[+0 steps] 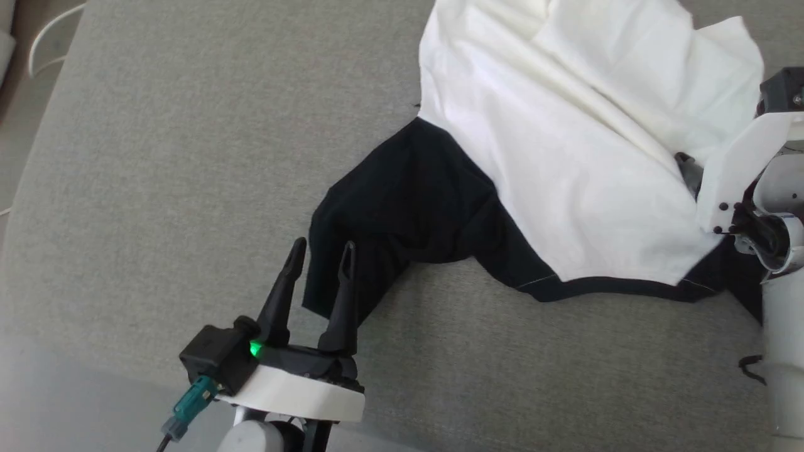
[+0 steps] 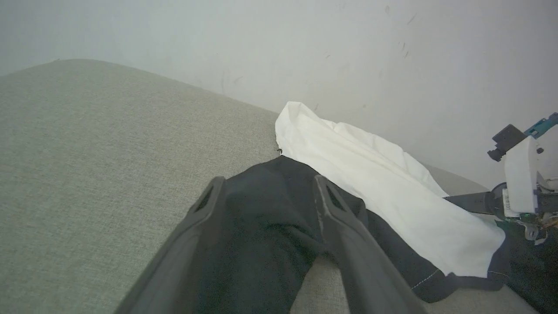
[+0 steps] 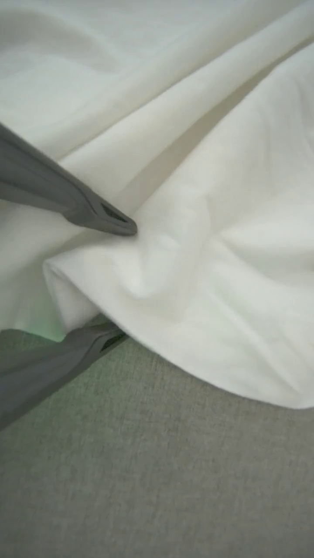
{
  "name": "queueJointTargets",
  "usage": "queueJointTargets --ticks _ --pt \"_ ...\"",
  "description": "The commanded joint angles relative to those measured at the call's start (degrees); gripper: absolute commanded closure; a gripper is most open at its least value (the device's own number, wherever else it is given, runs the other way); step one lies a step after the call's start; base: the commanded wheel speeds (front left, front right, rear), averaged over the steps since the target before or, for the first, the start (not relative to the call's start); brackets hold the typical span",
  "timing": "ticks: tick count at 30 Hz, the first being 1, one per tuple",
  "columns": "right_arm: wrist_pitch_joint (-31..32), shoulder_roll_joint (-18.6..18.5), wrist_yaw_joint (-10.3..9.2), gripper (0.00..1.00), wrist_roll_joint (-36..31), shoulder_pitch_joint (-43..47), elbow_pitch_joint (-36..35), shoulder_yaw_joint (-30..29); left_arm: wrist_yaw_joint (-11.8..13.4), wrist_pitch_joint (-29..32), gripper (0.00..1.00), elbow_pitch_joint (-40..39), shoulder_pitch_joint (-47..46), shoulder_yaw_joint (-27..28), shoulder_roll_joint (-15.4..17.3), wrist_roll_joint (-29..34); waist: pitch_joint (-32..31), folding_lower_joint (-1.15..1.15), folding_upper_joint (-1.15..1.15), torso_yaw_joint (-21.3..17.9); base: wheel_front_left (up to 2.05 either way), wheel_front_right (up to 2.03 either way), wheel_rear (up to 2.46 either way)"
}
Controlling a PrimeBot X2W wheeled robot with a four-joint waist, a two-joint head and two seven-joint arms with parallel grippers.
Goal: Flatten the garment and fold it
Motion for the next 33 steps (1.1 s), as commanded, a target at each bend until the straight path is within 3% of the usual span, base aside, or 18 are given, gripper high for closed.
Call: queueJointTargets --ticks 1,4,5,6,7,13,21,25,26,27,29,32,33 --pt "0.7 0.0 -0.04 0.00 -1.3 -0.6 1.4 -0.4 0.4 -0.3 0.00 0.3 -0.8 -0.3 -0.3 -0.4 1.4 -0.01 0.00 1.8 0.00 0.00 0.00" --pt "3.2 -0.2 -0.04 0.03 -3.7 -0.7 3.7 -0.1 0.5 -0.3 0.00 0.7 -1.1 -0.7 -0.3 -0.7 1.8 -0.01 0.00 2.4 0.00 0.00 0.00" --pt "3.3 -0.5 -0.04 0.55 -4.4 -1.0 3.8 0.1 0.5 -0.3 0.00 0.8 -1.2 -0.8 -0.3 -0.8 1.8 -0.01 0.00 2.5 0.00 0.00 0.00" --pt "3.0 -0.7 -0.04 0.81 -4.8 -1.4 3.7 0.4 0.6 -0.3 0.00 0.9 -1.3 -0.9 -0.3 -0.9 1.8 -0.01 0.00 2.5 0.00 0.00 0.00" --pt "2.8 -0.9 -0.04 1.00 -5.0 -1.9 3.6 0.7 0.7 -0.3 0.00 1.0 -1.4 -0.9 -0.3 -1.0 1.8 -0.01 0.00 2.4 0.00 0.00 0.00" --pt "1.8 -3.9 -0.04 1.00 -4.6 -5.0 1.0 2.5 1.0 -0.3 0.00 1.5 -1.1 -1.1 -0.3 -1.5 0.6 -0.01 0.00 2.0 0.00 0.00 0.00" --pt "-2.8 -14.3 -0.04 1.00 -7.4 -9.5 -2.3 3.1 0.8 -0.3 0.00 1.3 -2.0 -3.7 -0.3 -3.2 3.3 -0.01 0.00 5.6 0.00 0.00 0.00" --pt "-6.5 -17.7 -0.04 1.00 -8.8 -11.5 -1.4 2.7 0.7 -0.3 0.00 1.9 -2.1 -4.8 -0.3 -3.7 4.9 -0.01 0.00 8.1 0.00 0.00 0.00" --pt "-8.0 -18.3 -0.04 0.92 -9.2 -11.8 -0.9 2.8 0.6 -0.3 0.00 2.1 -2.1 -5.2 -0.3 -3.7 5.2 -0.01 0.00 8.7 0.00 0.00 0.00" --pt "-9.5 -18.8 -0.04 0.77 -9.7 -12.2 -0.3 2.8 0.5 -0.3 0.00 2.2 -2.2 -5.4 -0.3 -3.8 5.4 -0.01 0.00 9.1 0.00 0.00 0.00" --pt "-12.7 -19.9 -0.04 0.64 -11.6 -12.8 1.2 3.3 0.4 -0.3 0.00 2.5 -2.4 -5.8 -0.3 -3.9 5.8 -0.01 0.00 9.8 0.00 0.00 0.00" --pt "-17.2 -20.7 -0.04 0.64 -14.1 -13.8 3.7 3.3 0.2 -0.3 0.00 2.7 -2.9 -6.3 -0.3 -3.8 6.0 -0.01 0.00 10.2 0.00 0.00 0.00" --pt "-18.4 -20.6 -0.04 0.58 -14.7 -14.0 4.7 3.3 0.1 -0.3 0.00 2.7 -3.2 -6.5 -0.3 -3.7 5.9 -0.01 0.00 10.2 0.00 0.00 0.00"
